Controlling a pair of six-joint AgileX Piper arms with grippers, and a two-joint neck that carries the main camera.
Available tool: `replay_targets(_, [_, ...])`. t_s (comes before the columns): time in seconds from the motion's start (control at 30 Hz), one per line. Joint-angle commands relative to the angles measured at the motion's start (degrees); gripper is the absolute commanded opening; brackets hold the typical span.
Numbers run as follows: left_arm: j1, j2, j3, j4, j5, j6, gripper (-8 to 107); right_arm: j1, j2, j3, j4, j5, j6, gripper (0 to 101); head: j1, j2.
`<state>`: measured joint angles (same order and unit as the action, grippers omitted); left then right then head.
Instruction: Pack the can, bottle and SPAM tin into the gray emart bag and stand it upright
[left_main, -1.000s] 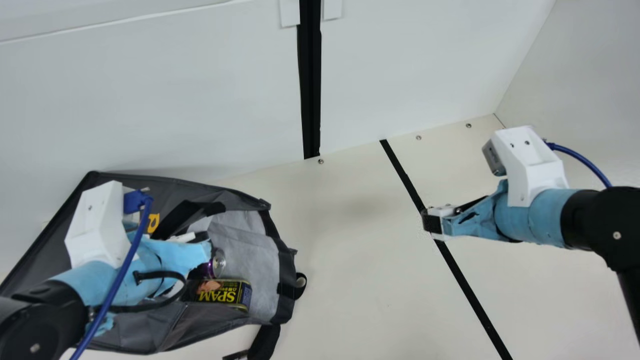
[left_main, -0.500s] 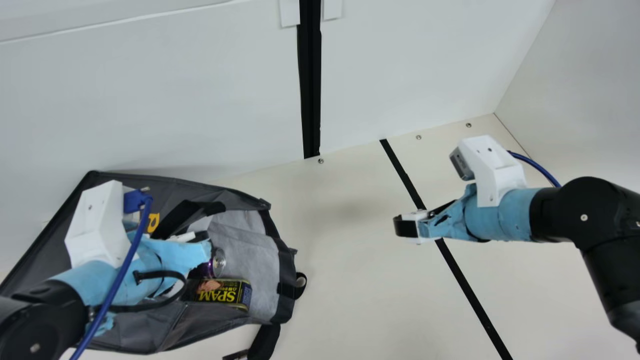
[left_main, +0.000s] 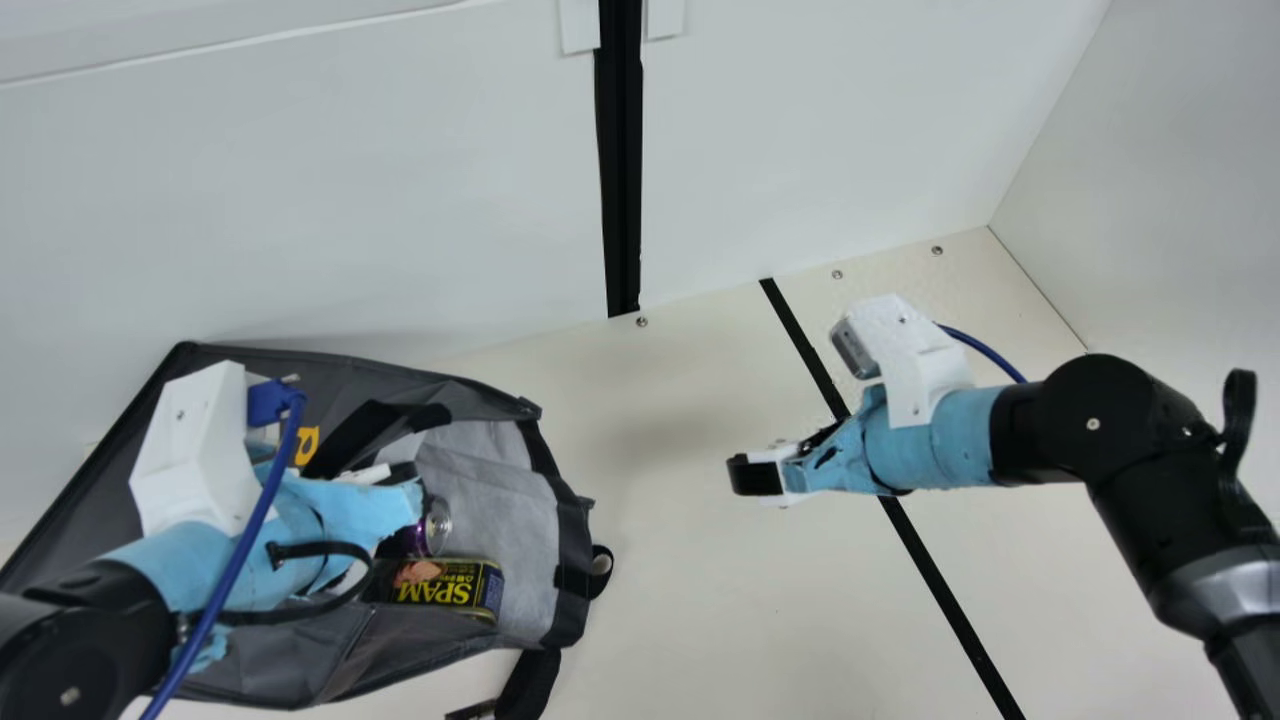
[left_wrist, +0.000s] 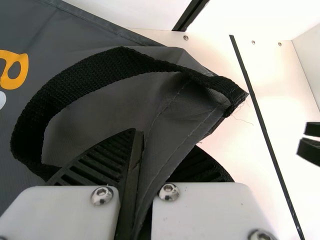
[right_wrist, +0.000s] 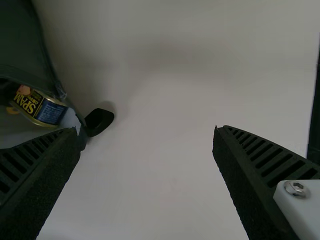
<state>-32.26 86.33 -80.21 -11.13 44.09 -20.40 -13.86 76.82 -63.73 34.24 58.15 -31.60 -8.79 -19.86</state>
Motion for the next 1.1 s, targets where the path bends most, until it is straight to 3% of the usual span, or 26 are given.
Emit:
replay_targets(0.0, [0.0, 0.0, 0.0, 0.0, 0.0, 0.0, -8, 0.6, 0.6, 0.4, 1.4, -0.2, -0.7, 95, -1.2, -0.1])
replay_targets(0.47, [0.0, 0.0, 0.0, 0.0, 0.0, 0.0, -8, 6.8, 6.6, 1.8, 9.3, -2.5, -6.7, 95, -1.2, -0.1])
replay_targets(1.07, [0.0, 0.0, 0.0, 0.0, 0.0, 0.0, -8, 14.9, 15.0, 0.8, 15.6, -3.2, -11.5, 95, -1.2, -0.1])
